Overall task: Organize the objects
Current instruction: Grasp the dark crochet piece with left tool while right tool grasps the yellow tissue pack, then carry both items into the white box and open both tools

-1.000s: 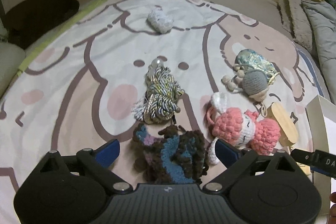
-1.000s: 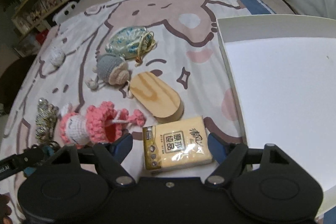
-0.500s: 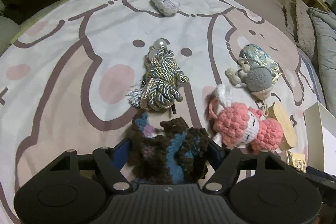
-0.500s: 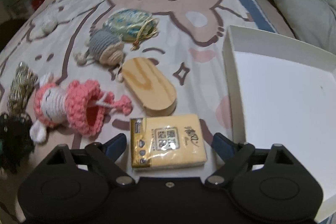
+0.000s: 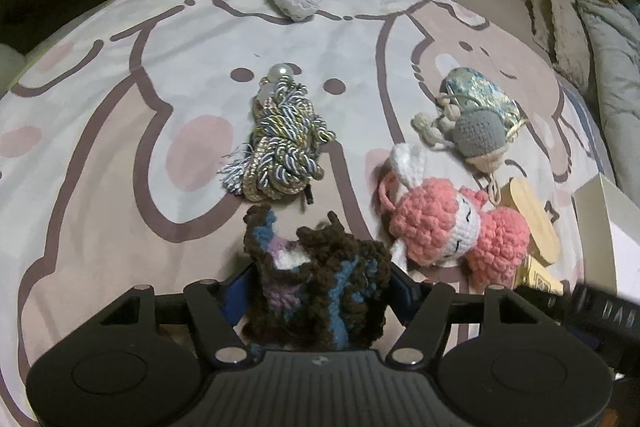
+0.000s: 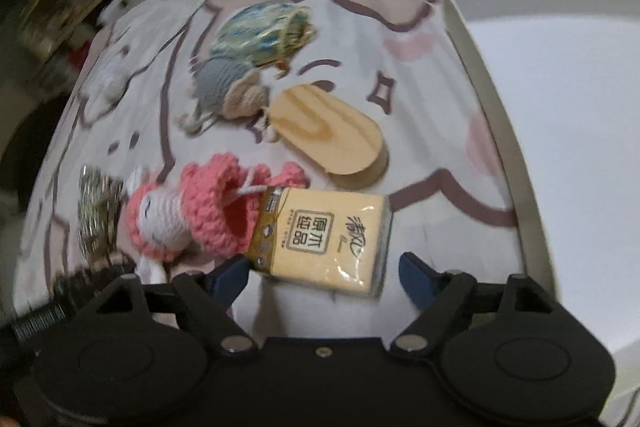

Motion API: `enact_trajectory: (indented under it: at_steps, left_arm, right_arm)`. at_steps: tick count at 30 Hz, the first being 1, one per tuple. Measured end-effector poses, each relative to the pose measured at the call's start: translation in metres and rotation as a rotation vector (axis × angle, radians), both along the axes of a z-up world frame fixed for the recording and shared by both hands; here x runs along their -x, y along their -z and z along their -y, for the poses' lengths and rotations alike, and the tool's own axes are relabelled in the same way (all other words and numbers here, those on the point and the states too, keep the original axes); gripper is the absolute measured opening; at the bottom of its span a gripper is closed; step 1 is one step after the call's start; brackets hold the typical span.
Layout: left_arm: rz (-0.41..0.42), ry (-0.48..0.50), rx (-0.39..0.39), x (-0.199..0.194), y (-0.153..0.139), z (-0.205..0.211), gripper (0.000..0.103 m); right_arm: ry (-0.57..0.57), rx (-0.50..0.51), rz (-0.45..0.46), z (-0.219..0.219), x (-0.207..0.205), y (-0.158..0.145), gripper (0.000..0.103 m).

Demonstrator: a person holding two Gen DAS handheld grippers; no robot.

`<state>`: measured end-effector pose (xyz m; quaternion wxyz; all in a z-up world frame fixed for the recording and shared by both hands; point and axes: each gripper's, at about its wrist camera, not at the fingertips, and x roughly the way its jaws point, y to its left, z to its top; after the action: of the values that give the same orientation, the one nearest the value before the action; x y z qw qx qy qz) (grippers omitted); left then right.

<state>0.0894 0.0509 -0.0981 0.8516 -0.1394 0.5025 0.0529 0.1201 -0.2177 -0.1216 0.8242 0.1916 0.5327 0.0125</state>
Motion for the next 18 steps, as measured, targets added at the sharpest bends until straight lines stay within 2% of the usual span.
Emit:
enact_trajectory:
  at_steps: [3,6,11,15,18]
  left_arm:
    - [0.001,0.000,-0.002,0.000,0.000,0.000,0.068]
    - [0.001,-0.007,0.007,0.000,0.001,-0.002,0.068]
    - [-0.007,-0.008,-0.004,-0.002,0.005,-0.003,0.068]
    - [-0.006,-0.010,-0.013,-0.003,0.006,-0.003,0.064]
    - [0.008,-0.009,-0.001,0.000,0.003,-0.005,0.057]
  right_arm:
    - [0.058,-0.012,-0.006,-0.003,-0.003,0.002,0.090]
    - [0.093,0.024,-0.016,-0.008,-0.008,0.006,0.089]
    - [0.065,0.096,-0.009,-0.015,-0.010,0.010,0.088]
    - [0.026,0.129,-0.005,-0.013,-0.007,0.005,0.074]
    - [-0.015,0.126,-0.002,-0.009,-0.004,0.002,0.073]
